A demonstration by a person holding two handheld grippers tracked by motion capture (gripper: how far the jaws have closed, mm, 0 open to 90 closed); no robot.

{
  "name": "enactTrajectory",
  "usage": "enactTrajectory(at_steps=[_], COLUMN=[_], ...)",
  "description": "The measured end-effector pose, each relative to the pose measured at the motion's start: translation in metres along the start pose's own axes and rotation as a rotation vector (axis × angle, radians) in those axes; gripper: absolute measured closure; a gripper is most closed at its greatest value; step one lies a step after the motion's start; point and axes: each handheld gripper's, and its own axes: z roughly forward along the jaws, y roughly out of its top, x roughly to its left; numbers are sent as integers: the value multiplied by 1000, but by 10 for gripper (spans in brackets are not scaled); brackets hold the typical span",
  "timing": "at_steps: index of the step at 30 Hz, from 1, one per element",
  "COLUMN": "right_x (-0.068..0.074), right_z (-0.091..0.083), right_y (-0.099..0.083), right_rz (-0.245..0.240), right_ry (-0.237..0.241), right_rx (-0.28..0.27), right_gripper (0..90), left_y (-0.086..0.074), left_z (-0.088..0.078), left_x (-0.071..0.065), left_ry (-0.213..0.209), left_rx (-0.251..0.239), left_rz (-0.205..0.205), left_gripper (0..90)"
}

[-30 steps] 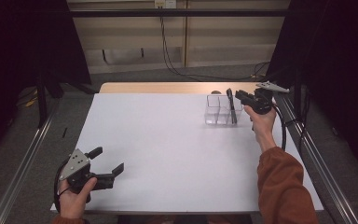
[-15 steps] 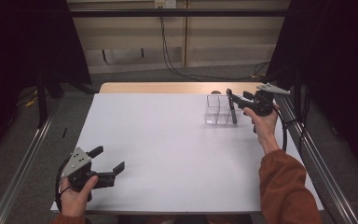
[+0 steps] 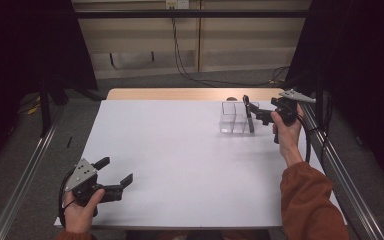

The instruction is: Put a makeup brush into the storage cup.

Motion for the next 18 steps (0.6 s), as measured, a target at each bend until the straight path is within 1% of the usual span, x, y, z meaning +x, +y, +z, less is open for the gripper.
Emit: enactTrajectory(at_steps=[5,6,8,10,14,16,18], right_x=[4,6,8,10,14,16,19], right_z=[-6,-8,-11,-13,-17,-20,-22], right_y=[-1,-1,-1,-3,-8,-11,-13], right_rz=[-7,-6,-18,-18,-24,-39,-38], right_ry=[10,3,-16,-5,-8,-3,-8], right_rx=[2,7,-1,-7,6,18,19], right_gripper=[12,13,17,13,18,17,16], left_y=[-1,-1,-1,0,0,0,0], left_z=[-4,-4,-4,-4,-3,-3,-3], left_x=[0,0,0,0,0,0,0], left_ry=[3,2,-2,-6,-6,-6,-6], left_rx=[-10,-12,-13,-15,-12,-14,-15], left_rz=[-5,-4,0,3,5,3,1], left_gripper=[27,26,26,26,26,26,26])
